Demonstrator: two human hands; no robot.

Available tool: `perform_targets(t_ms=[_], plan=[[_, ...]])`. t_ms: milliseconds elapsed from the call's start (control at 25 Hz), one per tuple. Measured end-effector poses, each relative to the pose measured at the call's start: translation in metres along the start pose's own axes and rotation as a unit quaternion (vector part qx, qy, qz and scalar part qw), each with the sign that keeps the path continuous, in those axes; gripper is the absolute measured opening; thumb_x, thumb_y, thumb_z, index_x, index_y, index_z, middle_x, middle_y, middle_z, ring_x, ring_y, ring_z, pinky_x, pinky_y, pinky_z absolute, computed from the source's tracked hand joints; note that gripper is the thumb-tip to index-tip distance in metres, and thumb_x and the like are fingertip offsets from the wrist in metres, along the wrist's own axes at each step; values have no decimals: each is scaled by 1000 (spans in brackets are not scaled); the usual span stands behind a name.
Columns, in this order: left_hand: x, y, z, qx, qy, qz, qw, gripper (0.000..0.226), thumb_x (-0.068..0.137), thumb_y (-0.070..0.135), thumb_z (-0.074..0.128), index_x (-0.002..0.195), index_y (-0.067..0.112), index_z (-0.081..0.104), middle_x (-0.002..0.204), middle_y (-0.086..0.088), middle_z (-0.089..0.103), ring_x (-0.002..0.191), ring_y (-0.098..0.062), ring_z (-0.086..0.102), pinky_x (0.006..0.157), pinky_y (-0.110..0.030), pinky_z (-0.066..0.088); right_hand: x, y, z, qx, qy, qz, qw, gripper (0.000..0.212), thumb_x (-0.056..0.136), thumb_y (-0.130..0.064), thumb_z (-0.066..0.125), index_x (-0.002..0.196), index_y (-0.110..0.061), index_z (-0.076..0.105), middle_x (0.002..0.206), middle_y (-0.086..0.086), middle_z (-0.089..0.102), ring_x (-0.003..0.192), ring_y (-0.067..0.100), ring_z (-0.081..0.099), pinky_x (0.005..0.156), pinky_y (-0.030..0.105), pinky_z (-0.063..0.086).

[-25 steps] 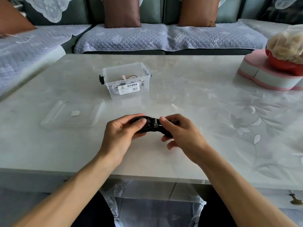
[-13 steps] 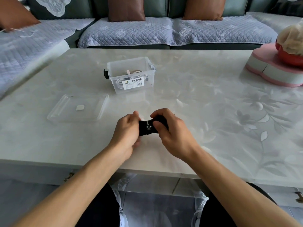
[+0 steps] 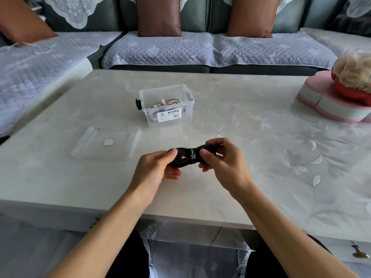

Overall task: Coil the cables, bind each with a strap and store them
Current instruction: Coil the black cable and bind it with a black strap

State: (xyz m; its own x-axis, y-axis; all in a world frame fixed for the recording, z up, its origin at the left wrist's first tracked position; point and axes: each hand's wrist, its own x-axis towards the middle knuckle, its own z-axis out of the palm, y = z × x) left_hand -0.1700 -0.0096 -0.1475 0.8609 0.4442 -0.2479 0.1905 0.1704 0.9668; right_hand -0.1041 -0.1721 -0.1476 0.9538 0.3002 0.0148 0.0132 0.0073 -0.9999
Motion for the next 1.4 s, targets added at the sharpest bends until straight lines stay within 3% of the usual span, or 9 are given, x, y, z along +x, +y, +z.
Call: perform_targets(t_ms=[120, 560, 680, 800, 880, 1000, 1160, 1280, 1400], plan=[[-4, 13, -6, -91, 21, -85, 992, 18, 94, 14, 62, 89, -1, 71, 69, -15, 69, 49, -17, 61, 46, -23, 51, 7, -16, 9, -39, -26, -28, 998, 14, 89, -1, 65, 100, -3, 57, 82, 15, 67, 56, 24, 66, 56, 31, 54], [68, 109, -63, -22, 20, 20, 999, 17, 97, 0, 53, 105, 0, 67, 87, -14, 71, 58, -20, 67, 57, -25, 58, 103, -69, 9, -110, -61, 72, 989, 13, 94, -15, 61, 96, -4, 67, 88, 9, 72, 67, 15, 68, 63, 24, 54], [106, 126, -58, 26, 39, 39, 998, 16, 97, 0, 54, 104, 8, 66, 88, -14, 69, 56, -20, 66, 54, -25, 56, 134, -65, 19, -156, -29, 44, 986, 10, 91, -17, 61, 92, -10, 68, 82, 2, 71, 71, 20, 68, 66, 29, 54], [149, 136, -45, 133, 59, 58, 988, 14, 97, 5, 55, 101, 15, 64, 88, -11, 68, 50, -14, 63, 45, -22, 46, 162, -55, 27, -284, 5, -49, 958, 13, 91, -20, 63, 101, -19, 71, 96, -7, 65, 81, 15, 66, 65, 13, 45], [172, 138, -33, 225, 64, 63, 970, 10, 95, 9, 56, 100, 15, 61, 89, -8, 68, 49, -14, 62, 43, -22, 38, 179, -44, 31, -343, -19, -110, 933, 23, 93, -20, 62, 114, -19, 69, 117, -1, 58, 99, 18, 61, 76, 12, 41], [198, 135, -21, 354, 36, 42, 934, 6, 90, 11, 57, 95, 14, 57, 77, -8, 67, 44, -17, 60, 42, -22, 33, 197, -32, 34, -442, -101, -126, 882, 23, 95, -21, 55, 113, -22, 69, 137, 4, 52, 125, 25, 51, 100, 32, 42], [213, 134, -20, 605, -70, 31, 793, 19, 82, 8, 53, 89, 16, 69, 83, -6, 74, 44, -14, 62, 47, -18, 41, 198, -29, 35, -496, -121, -106, 853, 24, 94, -22, 53, 114, -17, 65, 150, 2, 39, 129, 25, 48, 101, 33, 43], [213, 128, -17, 677, -82, 58, 729, 31, 77, 7, 52, 84, 26, 75, 82, 6, 70, 68, -18, 68, 57, -18, 45, 193, -25, 38, -484, -105, -111, 861, 25, 92, -16, 55, 115, -15, 65, 148, 1, 39, 127, 25, 50, 99, 33, 44], [204, 121, -24, 615, -46, 126, 777, 19, 84, 17, 61, 86, 26, 77, 74, 16, 61, 84, -18, 66, 66, -22, 46, 184, -28, 38, -464, -100, -115, 873, 28, 91, -15, 57, 118, -18, 64, 145, 1, 45, 128, 24, 48, 99, 30, 43]])
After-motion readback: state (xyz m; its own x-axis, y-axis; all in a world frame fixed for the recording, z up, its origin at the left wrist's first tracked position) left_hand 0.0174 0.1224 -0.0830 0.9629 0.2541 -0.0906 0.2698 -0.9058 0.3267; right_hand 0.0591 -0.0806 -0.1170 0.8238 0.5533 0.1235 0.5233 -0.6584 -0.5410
